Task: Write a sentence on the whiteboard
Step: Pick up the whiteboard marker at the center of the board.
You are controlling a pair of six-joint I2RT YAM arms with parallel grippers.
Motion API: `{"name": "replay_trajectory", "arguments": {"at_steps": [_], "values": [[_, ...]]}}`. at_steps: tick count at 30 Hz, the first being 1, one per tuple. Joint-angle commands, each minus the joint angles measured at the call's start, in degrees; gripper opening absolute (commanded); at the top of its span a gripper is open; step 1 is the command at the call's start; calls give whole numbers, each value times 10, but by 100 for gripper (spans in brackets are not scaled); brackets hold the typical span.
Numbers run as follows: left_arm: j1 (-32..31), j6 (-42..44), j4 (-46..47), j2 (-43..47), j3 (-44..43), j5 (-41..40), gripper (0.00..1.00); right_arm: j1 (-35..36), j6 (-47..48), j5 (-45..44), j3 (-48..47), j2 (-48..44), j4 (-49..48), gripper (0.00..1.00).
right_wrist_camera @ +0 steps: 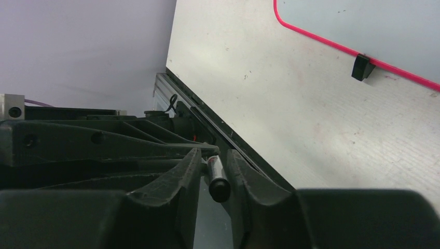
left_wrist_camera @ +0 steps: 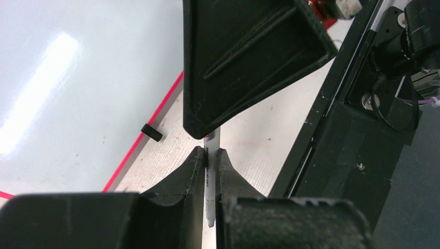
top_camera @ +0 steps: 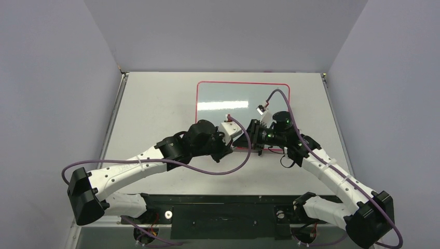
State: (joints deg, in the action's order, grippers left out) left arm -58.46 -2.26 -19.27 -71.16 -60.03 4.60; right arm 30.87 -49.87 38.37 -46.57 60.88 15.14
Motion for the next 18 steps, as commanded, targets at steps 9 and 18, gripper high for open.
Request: {"name": "replay_trajectory", "arguments": {"at_steps": [9, 18], "values": [[1, -17, 34, -7, -28, -14, 22, -1, 7, -16, -8, -7, -21, 0], [74, -101, 54, 57, -9, 103, 47, -51, 35, -1, -32, -55, -56, 0]]}}
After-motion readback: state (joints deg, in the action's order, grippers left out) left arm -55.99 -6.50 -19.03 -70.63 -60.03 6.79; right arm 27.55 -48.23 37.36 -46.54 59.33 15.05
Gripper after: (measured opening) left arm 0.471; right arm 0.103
